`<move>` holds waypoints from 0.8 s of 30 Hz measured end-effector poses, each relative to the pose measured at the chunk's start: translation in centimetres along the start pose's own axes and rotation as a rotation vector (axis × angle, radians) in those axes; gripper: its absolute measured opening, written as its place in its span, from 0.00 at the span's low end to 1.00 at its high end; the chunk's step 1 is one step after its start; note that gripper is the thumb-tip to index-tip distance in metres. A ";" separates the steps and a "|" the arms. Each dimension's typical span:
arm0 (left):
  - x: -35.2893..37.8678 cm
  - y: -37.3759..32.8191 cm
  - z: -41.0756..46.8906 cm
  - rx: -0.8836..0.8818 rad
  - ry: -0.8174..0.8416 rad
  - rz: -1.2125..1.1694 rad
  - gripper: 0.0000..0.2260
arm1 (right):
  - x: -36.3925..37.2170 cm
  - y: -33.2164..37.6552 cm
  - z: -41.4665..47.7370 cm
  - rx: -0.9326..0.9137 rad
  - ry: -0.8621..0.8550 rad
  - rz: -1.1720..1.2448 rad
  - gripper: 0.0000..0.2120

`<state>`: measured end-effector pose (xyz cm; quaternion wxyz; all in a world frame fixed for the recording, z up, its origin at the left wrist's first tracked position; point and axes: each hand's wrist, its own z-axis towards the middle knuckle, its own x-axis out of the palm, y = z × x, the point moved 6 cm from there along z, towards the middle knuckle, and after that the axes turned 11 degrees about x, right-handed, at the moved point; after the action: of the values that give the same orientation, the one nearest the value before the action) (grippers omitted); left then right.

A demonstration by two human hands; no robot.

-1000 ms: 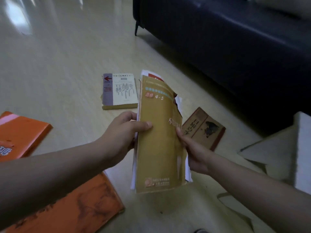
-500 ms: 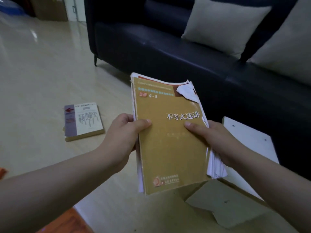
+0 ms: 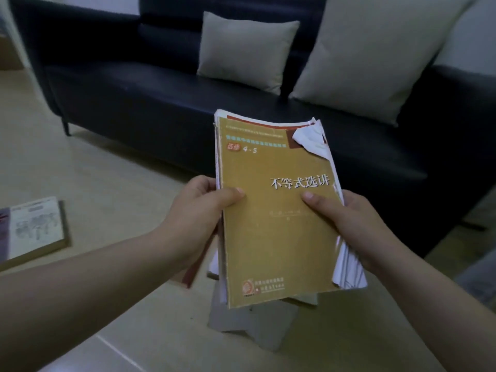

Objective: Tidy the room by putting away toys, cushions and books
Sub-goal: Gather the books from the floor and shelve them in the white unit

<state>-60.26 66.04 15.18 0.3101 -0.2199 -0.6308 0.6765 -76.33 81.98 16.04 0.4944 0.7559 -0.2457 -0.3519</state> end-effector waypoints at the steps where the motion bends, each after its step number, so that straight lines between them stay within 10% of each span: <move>1: 2.2 0.1 0.1 0.006 0.035 0.018 0.10 | -2.0 -0.9 -0.1 0.002 -0.048 0.004 0.17; 24: 34.8 8.3 -2.8 0.056 0.584 0.338 0.08 | -26.8 -22.5 -5.4 0.162 -0.916 0.244 0.13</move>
<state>-84.26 92.22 9.94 0.3672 -0.4970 -0.4512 0.6439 -88.55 113.14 4.53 0.3122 0.5248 -0.5518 -0.5680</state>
